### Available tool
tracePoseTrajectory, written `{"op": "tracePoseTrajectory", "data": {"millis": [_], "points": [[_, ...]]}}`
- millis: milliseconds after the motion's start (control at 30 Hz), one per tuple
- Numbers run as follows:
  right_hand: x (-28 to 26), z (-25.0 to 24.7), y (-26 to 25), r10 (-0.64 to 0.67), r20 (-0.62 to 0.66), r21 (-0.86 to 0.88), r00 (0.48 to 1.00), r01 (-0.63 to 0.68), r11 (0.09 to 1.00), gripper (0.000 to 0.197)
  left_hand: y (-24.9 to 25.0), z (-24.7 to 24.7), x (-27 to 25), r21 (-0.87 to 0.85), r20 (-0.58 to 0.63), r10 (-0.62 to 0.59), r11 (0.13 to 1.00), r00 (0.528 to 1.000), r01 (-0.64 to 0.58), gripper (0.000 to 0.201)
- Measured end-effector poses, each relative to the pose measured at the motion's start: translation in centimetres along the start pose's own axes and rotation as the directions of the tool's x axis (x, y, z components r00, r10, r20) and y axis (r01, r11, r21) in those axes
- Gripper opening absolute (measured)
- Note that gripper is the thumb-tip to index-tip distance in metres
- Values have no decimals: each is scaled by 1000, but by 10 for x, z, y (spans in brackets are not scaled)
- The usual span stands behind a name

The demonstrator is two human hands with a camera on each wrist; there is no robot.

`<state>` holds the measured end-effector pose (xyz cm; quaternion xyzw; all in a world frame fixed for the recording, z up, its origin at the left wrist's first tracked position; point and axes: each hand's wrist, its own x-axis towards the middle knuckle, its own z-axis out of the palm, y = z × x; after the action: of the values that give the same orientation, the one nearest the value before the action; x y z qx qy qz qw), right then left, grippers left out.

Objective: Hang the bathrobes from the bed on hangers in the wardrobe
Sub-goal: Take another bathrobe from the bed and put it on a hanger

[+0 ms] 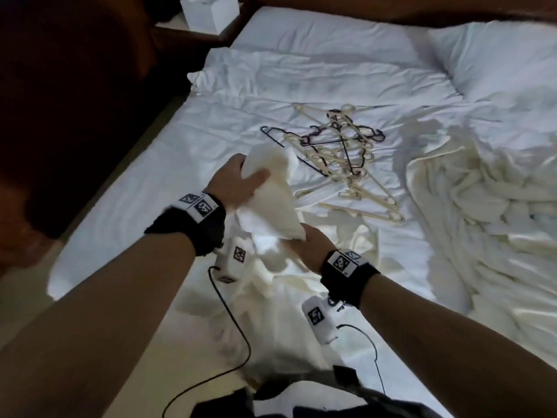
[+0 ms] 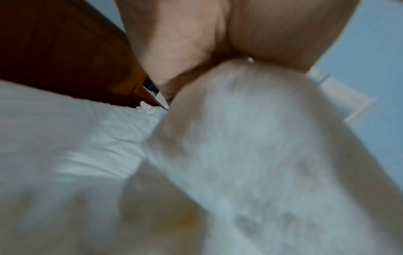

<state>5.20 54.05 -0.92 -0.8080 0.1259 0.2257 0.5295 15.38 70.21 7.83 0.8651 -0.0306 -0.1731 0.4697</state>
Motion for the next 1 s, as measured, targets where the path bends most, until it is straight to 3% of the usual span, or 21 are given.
{"op": "tracePoseTrajectory", "data": {"millis": [100, 167, 233, 400, 467, 567, 667, 700, 767, 867, 933, 1000], "points": [[29, -56, 53, 155, -121, -280, 980, -184, 942, 45, -46, 28, 53, 295, 80, -68, 955, 994, 41, 70], [45, -89, 96, 307, -162, -352, 938, -346, 870, 51, -85, 46, 78, 552, 194, -178, 832, 965, 42, 78], [64, -118, 133, 394, -154, -436, 906, -420, 796, 54, -120, 65, 92, 673, 269, -290, 739, 919, 35, 77], [122, -172, 186, 409, -176, -578, 896, -430, 694, 54, -165, 106, 93, 748, 377, -383, 663, 844, -33, 76], [148, -181, 195, 407, -170, -613, 898, -420, 670, 52, -174, 113, 91, 770, 423, -369, 628, 828, -113, 94], [184, -186, 196, 377, -172, -669, 910, -389, 633, 58, -191, 116, 82, 791, 439, -427, 601, 791, -115, 142], [210, -182, 199, 388, -120, -785, 914, -327, 527, 56, -202, 113, 65, 771, 465, -437, 627, 770, -109, 158], [215, -179, 202, 401, -92, -806, 911, -305, 508, 51, -199, 112, 58, 755, 480, -421, 645, 770, -117, 157], [217, -170, 208, 429, -23, -778, 903, -286, 559, 43, -190, 114, 43, 734, 500, -369, 660, 783, -158, 152], [207, -160, 211, 453, -17, -738, 891, -317, 595, 37, -192, 118, 28, 793, 504, -312, 536, 805, -290, 145], [198, -160, 206, 491, -12, -722, 871, -348, 599, 35, -202, 116, 23, 830, 490, -333, 462, 806, -314, 124], [189, -162, 212, 502, 17, -708, 865, -344, 617, 38, -205, 110, 22, 848, 473, -355, 433, 806, -307, 87]]}}
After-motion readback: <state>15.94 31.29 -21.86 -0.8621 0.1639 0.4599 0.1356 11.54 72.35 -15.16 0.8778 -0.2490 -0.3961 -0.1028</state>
